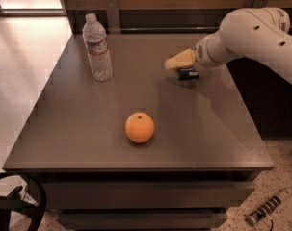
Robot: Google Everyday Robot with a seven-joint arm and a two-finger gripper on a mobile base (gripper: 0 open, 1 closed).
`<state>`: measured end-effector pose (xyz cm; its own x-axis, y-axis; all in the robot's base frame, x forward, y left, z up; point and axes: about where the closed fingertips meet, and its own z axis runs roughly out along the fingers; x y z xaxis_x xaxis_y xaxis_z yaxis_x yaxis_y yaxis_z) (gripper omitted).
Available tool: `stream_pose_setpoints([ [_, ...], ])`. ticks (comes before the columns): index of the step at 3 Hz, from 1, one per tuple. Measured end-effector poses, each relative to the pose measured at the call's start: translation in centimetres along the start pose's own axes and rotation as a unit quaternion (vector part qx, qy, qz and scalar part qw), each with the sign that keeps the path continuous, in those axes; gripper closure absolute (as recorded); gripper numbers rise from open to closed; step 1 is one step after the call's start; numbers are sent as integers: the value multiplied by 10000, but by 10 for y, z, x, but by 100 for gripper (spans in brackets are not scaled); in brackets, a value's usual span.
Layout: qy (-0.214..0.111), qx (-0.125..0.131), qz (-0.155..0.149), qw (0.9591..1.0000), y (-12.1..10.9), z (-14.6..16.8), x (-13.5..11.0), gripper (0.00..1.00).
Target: Pick rxbar blueberry
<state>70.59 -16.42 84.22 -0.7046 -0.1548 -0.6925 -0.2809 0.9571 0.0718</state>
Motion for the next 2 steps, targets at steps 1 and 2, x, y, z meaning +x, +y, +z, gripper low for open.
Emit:
stream_pose_setpoints([
  [1,54,-32,-42,10000,2,22,3,0],
  [2,115,-41,-98,9999,4,39,7,0],
])
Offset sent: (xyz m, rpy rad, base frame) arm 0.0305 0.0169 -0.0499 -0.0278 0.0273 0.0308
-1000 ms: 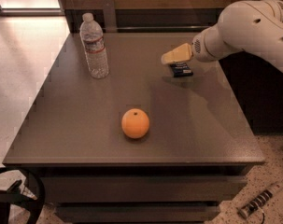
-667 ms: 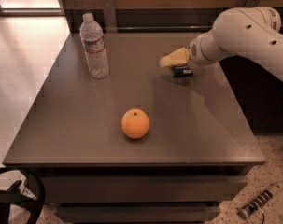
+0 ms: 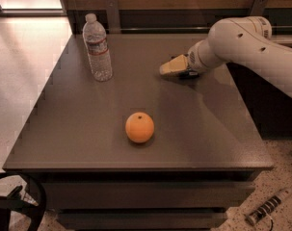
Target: Pick rxbar blueberry
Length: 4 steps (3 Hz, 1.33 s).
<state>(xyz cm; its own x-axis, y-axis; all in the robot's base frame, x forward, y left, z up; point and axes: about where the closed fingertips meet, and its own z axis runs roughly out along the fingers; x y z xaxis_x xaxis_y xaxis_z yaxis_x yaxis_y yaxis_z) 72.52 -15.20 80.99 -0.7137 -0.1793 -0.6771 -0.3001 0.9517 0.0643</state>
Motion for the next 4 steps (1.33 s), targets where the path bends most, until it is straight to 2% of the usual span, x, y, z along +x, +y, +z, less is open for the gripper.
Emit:
stream_pose_setpoints([
  [1,55,-4,-18,10000,2,16,4,18],
  [4,57,-5,-19,10000,3,5,-6,87],
])
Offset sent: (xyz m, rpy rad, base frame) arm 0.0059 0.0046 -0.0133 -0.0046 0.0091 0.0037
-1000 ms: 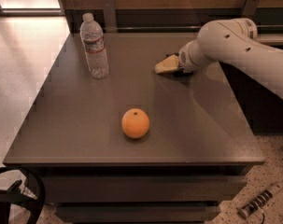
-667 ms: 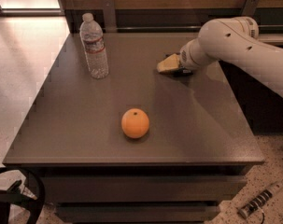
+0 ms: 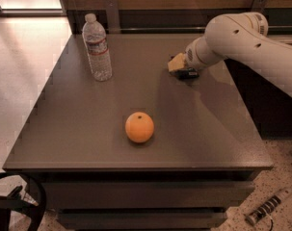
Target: Pick rxbar blueberry
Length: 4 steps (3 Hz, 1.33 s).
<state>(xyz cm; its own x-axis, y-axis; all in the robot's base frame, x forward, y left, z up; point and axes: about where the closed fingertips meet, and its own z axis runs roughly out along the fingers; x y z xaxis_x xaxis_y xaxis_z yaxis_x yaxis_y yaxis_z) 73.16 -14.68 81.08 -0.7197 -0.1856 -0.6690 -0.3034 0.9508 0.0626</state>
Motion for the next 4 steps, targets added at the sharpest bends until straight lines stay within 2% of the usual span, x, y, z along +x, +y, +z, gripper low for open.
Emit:
stream_pose_setpoints([
  [1,1,-1,-1,10000,1,-4,-4,100],
  [4,1,-3,-2,10000,1,-5,-4,100],
])
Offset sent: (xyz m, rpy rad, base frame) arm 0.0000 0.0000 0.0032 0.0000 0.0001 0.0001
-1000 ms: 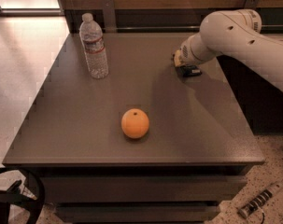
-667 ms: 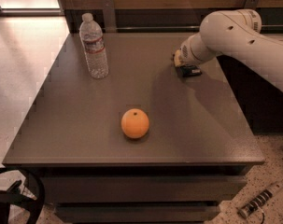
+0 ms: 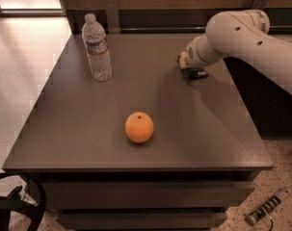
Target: Pick rxbar blueberry
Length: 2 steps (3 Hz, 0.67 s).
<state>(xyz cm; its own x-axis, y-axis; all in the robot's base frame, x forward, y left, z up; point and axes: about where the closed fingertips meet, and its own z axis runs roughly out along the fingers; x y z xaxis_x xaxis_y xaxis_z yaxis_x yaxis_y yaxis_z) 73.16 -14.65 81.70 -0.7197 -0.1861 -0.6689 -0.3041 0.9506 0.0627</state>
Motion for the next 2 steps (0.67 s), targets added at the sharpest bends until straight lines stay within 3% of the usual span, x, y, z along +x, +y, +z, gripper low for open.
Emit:
stream_pose_setpoints([
  [2,0,0,-1,10000,0,0,0,100],
])
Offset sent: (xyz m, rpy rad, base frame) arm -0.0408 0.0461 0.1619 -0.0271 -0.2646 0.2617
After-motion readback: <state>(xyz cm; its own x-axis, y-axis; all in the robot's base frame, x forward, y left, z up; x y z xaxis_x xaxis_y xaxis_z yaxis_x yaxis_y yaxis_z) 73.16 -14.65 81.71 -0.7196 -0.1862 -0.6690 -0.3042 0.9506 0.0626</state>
